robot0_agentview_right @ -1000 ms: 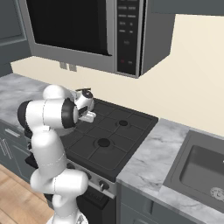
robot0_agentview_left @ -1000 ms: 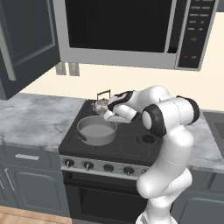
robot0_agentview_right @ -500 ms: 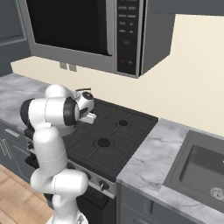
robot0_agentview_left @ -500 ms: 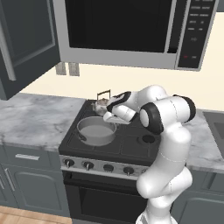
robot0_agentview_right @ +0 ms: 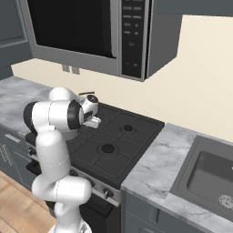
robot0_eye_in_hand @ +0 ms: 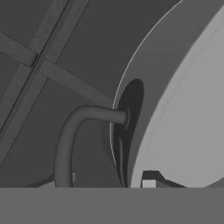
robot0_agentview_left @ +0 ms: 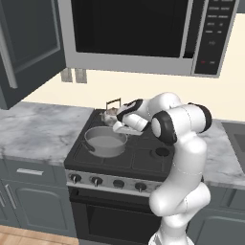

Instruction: Pick the kettle from the cabinet and place it on a stove burner. Then pick the pot from the counter and place it on another stove burner. Finally, turn both burners on.

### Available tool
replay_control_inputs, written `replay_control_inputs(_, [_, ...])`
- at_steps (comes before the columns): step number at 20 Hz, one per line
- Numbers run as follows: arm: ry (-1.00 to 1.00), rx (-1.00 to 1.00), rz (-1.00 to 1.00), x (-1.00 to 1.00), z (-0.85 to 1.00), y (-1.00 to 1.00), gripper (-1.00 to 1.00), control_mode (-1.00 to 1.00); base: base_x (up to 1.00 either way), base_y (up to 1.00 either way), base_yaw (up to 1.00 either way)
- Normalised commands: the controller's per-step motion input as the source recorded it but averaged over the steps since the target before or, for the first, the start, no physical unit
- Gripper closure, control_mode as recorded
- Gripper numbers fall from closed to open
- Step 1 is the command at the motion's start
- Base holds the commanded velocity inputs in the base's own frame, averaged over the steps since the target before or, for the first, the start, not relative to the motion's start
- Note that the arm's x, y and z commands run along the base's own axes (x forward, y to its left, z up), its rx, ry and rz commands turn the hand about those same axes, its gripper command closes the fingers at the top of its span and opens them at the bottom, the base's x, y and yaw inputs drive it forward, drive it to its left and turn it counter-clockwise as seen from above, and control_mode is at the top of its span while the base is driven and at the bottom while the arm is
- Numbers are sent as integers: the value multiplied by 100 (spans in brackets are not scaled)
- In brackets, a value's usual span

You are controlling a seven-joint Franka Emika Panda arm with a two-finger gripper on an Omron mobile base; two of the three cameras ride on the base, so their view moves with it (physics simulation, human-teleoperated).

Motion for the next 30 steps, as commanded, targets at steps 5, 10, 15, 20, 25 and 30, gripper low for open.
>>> replay_control_inputs(5, [0,0,0,0,-9,0,-100,-100,0,0,0])
replay_control_inputs(10, [-1,0,0,0,-3,-1,-100,-100,0,0,0])
replay_control_inputs(15, [-3,0,0,0,1,-7,-100,-100,0,0,0])
replay_control_inputs(20, [-2,0,0,-7,19,-7,-100,-100,0,0,0])
replay_control_inputs(25, [-2,0,0,-19,29,-1,-100,-100,0,0,0])
replay_control_inputs(30, [-6,0,0,-28,33,0,-100,-100,0,0,0])
